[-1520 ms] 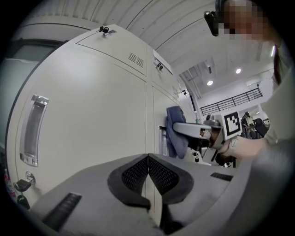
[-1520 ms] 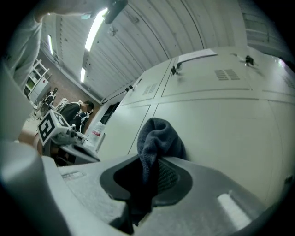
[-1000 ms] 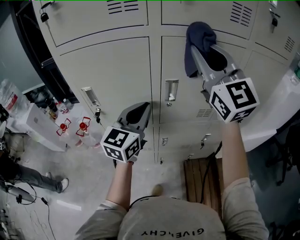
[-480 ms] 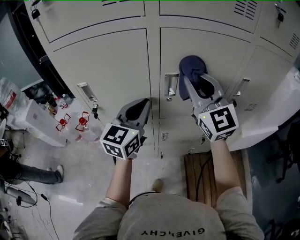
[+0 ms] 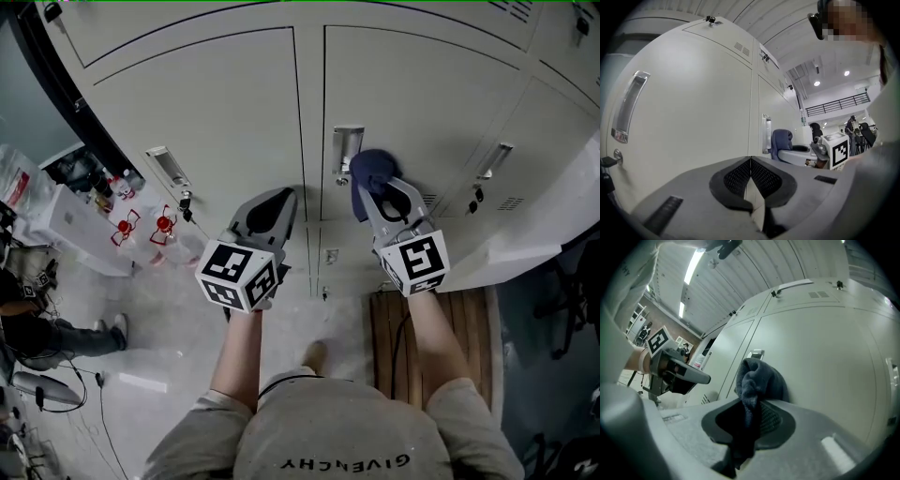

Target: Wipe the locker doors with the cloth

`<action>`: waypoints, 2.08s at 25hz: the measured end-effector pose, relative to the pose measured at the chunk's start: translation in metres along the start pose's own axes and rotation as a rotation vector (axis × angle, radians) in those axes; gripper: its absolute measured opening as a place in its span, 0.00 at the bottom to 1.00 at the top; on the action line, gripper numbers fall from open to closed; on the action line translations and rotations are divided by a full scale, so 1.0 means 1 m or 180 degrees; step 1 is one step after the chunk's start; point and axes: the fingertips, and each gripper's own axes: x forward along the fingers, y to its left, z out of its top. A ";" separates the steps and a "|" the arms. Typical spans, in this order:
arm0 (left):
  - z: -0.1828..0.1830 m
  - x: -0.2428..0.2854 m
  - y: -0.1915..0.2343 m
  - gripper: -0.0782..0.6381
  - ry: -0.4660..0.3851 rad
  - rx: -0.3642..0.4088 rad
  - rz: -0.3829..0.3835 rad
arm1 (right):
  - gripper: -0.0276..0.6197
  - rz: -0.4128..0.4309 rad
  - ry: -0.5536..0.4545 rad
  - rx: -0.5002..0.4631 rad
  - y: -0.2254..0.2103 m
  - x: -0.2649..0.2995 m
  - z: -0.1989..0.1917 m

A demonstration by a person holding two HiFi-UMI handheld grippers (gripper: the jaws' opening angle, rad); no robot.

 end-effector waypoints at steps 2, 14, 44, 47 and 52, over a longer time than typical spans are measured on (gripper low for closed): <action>-0.003 -0.002 0.002 0.11 0.0012 -0.0018 0.0023 | 0.13 0.0023 0.0085 0.0008 0.007 0.000 -0.015; -0.018 -0.010 0.010 0.11 0.0074 -0.0076 0.0108 | 0.13 0.0211 0.0566 0.0100 0.040 -0.001 -0.097; 0.026 0.009 -0.038 0.11 -0.0151 0.0085 -0.0207 | 0.13 -0.0155 -0.0467 -0.0067 -0.088 -0.041 0.127; 0.030 0.011 -0.044 0.11 -0.0166 0.0102 -0.0239 | 0.13 -0.0282 -0.0565 -0.0186 -0.115 -0.041 0.163; 0.030 0.014 -0.051 0.11 -0.0160 0.0100 -0.0260 | 0.13 -0.0404 -0.0667 -0.0236 -0.144 -0.037 0.201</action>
